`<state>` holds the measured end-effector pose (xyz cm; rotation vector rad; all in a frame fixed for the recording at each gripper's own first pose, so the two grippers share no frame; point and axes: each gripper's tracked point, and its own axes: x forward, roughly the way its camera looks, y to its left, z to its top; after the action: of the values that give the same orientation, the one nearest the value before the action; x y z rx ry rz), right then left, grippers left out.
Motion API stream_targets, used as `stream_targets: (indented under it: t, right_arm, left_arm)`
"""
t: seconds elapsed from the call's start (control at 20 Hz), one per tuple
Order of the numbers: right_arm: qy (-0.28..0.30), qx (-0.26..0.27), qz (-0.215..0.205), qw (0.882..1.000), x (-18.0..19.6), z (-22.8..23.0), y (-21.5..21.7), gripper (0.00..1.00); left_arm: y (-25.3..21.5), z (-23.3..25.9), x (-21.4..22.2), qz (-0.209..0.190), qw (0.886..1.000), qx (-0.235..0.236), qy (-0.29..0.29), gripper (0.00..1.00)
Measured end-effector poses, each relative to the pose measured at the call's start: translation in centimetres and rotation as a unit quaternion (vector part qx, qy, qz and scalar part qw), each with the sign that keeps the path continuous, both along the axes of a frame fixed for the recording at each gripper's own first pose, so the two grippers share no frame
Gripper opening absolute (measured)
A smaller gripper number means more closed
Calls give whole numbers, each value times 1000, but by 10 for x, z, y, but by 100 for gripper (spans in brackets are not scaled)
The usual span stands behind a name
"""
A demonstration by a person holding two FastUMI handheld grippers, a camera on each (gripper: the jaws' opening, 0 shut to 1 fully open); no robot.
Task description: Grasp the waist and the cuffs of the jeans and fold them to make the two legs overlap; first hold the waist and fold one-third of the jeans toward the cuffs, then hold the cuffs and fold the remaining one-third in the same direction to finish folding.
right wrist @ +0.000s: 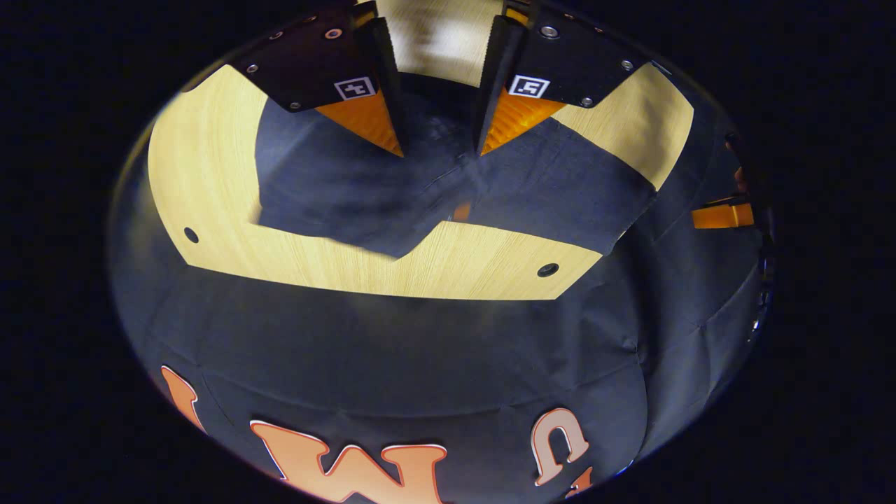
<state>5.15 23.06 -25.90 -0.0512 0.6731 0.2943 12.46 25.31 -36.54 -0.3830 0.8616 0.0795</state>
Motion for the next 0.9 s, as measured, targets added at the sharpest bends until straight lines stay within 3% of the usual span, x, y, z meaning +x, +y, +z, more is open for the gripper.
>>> stream_targets:
  t: [0.15, 0.2, 0.25, 0.35, 0.6, 0.9]
  right_arm:
    - [-15, -9, -11, 1000, -5, 14, -12, 67]
    - [-22, -10, -15, 1000, -6, 21, -16, 65]
    - [-31, -11, -21, 999, -8, 27, -20, 77]
    - [-46, -11, -36, 998, -11, 41, -31, 84]
    - [-85, -9, -86, 993, -20, 75, -67, 92]
    - [-130, -27, -166, 977, -45, 109, -142, 95]
  left_arm:
    - [5, -33, 5, 17, 998, -25, 51, 97]
    - [6, -42, 9, 24, 997, -38, 66, 96]
    - [8, -51, 12, 35, 995, -47, 83, 97]
    - [12, -65, 17, 52, 990, -57, 114, 97]
    - [19, -104, 25, 74, 977, -52, 192, 97]
    - [25, -141, 19, 111, 958, -57, 259, 97]
